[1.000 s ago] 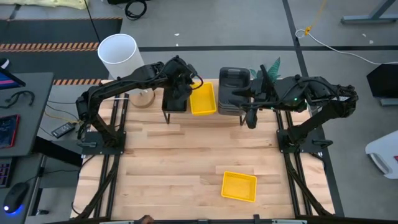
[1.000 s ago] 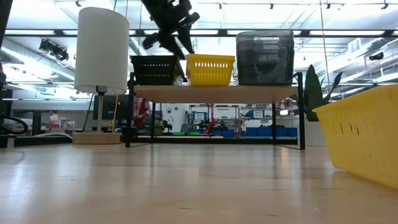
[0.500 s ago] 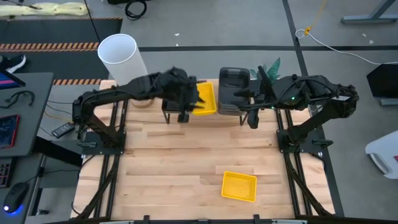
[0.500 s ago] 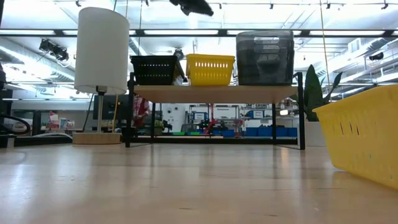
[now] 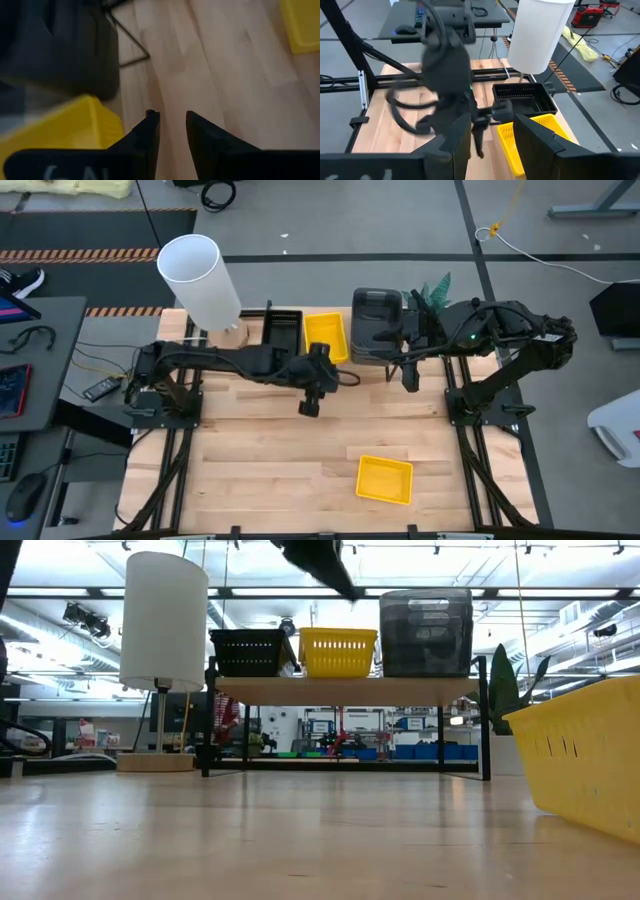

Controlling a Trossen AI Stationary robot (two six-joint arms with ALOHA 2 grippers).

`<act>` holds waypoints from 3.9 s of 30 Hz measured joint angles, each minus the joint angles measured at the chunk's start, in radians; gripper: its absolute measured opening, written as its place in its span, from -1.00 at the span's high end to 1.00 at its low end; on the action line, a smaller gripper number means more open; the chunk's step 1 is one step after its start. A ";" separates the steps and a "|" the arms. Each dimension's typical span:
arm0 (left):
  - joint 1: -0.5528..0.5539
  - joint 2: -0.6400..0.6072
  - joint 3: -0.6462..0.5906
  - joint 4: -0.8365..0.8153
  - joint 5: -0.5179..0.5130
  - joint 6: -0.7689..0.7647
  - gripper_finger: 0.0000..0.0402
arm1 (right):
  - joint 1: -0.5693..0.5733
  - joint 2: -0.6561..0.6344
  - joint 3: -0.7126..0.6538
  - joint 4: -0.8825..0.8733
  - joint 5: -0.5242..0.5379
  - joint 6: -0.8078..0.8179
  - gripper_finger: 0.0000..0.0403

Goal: Stack baskets on shelf by color
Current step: Stack the left yellow basket on top of the yellow basket on the shelf, then stack the yellow basket on top of the yellow basket on the shelf

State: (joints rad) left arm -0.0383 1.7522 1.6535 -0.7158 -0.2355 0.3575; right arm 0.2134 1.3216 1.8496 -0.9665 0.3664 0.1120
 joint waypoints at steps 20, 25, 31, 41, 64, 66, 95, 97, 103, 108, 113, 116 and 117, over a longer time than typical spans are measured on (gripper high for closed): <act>0.116 0.062 0.001 -0.114 -0.092 -0.234 0.72 | 0.002 0.000 0.000 0.008 -0.047 -0.007 0.24; 0.077 0.050 0.001 -0.067 0.086 -0.241 0.76 | 0.002 0.000 0.000 -0.004 -0.047 0.008 0.24; -0.020 0.060 0.002 0.051 0.155 -0.404 0.76 | 0.024 -0.012 0.000 -0.054 -0.059 0.029 0.24; -0.163 0.102 0.000 0.140 0.234 -0.719 0.72 | 0.084 -0.010 0.000 -0.149 -0.187 0.102 0.24; -0.352 -0.230 0.000 -0.221 -0.314 -0.854 0.97 | 0.191 0.127 -0.364 -0.035 -0.508 0.058 0.24; -0.352 -0.260 0.000 -0.246 -0.346 -0.843 0.98 | 0.190 0.169 -0.361 -0.032 -0.523 0.032 0.24; -0.351 -0.777 -0.473 0.142 -0.486 -0.897 0.98 | 0.196 0.578 -0.358 0.095 -0.612 -0.439 -0.03; -0.351 -0.796 -0.499 0.153 -0.502 -0.912 0.98 | 0.199 0.589 -0.358 0.105 -0.613 -0.468 -0.02; -0.351 -0.838 -0.585 0.257 -0.530 -0.946 0.98 | 0.203 0.612 -0.389 0.138 -0.626 -0.519 -0.01; -0.351 -0.853 -0.607 0.279 -0.538 -0.967 0.97 | 0.203 0.611 -0.445 0.185 -0.626 -0.544 0.04; -0.351 -0.856 -0.608 0.277 -0.557 -0.969 0.97 | 0.206 0.611 -0.536 0.281 -0.572 -0.560 0.18; -0.351 -0.856 -0.608 0.275 -0.557 -0.975 0.97 | 0.205 0.611 -0.579 0.352 -0.546 -0.560 0.32; -0.351 -0.856 -0.608 0.276 -0.558 -0.976 0.97 | 0.205 0.611 -0.586 0.356 -0.539 -0.560 0.38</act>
State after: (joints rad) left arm -0.3893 0.8967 1.0451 -0.4399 -0.7931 -0.6182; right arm 0.4187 1.9324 1.2633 -0.6102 -0.1730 -0.4475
